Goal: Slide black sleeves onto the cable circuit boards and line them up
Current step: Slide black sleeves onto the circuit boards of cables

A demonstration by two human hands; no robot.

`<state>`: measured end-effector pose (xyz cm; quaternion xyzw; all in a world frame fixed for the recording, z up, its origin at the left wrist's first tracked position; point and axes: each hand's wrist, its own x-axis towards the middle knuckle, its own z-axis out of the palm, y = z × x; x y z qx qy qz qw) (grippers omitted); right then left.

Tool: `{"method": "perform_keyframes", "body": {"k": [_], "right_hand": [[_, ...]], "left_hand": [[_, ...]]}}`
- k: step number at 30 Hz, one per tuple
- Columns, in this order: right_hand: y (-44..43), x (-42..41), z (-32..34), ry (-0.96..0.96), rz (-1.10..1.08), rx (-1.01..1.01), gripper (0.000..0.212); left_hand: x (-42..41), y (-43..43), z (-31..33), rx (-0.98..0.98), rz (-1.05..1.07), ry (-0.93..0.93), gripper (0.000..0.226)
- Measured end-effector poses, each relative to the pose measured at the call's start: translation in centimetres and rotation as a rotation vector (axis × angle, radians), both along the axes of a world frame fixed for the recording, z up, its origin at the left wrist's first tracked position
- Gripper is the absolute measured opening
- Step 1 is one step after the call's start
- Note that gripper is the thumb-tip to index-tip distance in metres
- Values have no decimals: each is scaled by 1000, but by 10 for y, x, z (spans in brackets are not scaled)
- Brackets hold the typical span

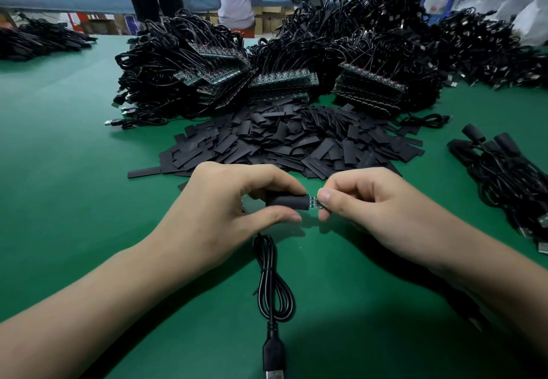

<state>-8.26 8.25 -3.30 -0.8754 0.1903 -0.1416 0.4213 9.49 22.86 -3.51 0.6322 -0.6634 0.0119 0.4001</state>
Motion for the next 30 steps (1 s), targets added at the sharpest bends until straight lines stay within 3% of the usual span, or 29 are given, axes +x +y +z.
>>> {"method": "perform_keyframes", "body": {"k": [4, 8, 14, 30], "right_hand": [[5, 2, -1, 9, 28, -50, 32], [6, 3, -1, -66, 73, 101, 23], [0, 2, 2, -170, -34, 85, 12], [12, 6, -1, -210, -56, 194, 11]], "left_hand": [[-4, 0, -1, -5, -19, 0, 22], [-4, -2, -3, -21, 9, 80, 22], [-2, -2, -4, -57, 97, 215, 21], [-9, 1, -2, -82, 79, 85, 18]]}}
